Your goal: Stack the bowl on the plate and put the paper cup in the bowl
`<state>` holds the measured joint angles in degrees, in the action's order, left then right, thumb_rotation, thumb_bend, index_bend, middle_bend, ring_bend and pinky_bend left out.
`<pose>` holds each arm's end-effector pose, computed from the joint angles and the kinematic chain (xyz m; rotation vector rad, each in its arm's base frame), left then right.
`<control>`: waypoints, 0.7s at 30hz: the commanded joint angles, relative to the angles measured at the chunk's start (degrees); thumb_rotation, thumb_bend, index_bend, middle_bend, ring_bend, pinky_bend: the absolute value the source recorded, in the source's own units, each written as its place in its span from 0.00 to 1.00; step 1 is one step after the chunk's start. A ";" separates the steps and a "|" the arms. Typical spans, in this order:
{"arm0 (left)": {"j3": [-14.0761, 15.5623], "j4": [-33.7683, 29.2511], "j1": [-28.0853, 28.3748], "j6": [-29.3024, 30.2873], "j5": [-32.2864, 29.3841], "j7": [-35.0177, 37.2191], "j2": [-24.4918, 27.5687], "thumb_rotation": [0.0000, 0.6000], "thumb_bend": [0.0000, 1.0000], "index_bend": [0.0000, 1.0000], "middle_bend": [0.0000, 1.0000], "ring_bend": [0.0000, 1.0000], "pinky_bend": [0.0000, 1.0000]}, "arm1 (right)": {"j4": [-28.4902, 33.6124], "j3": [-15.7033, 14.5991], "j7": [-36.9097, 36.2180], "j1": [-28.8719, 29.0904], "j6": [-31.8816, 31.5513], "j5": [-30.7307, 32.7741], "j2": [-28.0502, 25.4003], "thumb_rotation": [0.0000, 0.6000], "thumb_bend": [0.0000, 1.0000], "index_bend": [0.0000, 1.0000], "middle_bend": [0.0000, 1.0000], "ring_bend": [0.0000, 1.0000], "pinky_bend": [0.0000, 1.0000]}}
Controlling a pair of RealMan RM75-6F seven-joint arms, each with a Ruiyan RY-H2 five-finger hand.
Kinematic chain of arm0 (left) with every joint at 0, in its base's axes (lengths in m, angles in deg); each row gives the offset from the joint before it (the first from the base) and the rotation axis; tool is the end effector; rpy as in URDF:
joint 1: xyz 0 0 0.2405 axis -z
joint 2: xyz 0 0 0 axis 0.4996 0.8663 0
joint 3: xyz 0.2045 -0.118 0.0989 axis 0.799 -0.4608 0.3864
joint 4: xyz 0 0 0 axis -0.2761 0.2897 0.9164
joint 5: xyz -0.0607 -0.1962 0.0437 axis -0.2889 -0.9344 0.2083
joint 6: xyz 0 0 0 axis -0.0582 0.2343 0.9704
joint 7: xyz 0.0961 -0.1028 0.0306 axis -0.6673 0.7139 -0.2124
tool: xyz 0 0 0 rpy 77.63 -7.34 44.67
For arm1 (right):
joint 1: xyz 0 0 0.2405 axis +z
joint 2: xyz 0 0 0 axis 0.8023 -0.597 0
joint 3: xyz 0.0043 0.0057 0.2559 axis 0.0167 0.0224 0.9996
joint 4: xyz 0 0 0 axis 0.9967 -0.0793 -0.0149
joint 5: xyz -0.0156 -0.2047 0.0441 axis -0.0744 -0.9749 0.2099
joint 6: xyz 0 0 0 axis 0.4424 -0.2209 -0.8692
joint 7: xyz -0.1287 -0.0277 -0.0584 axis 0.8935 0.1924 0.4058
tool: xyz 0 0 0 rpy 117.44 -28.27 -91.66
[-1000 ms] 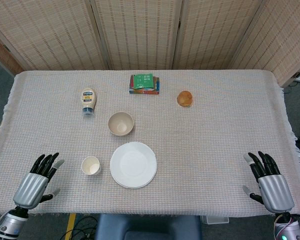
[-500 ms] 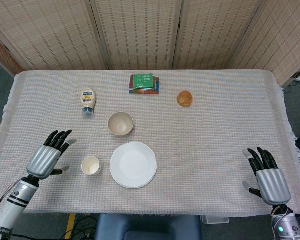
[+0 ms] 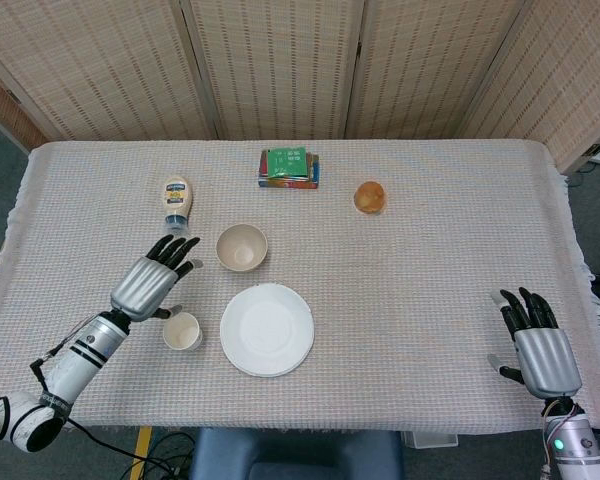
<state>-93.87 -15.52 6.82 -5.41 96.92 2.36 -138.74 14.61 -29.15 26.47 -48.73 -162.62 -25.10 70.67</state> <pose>-0.1763 0.3392 0.0709 -1.9836 -0.6504 -0.8964 -0.2975 -0.1788 0.1223 1.4752 -0.8387 0.7999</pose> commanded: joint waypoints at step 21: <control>0.08 24.74 13.43 -7.85 0.15 12.93 -18.49 1.00 0.21 0.34 0.00 0.00 0.06 | -0.49 2.22 -3.11 2.42 4.83 6.87 -1.76 1.00 0.17 0.09 0.11 0.01 0.08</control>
<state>-94.04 7.84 19.22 -12.56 96.74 14.16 -156.10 14.19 -27.03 23.48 -46.39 -157.90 -18.38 68.99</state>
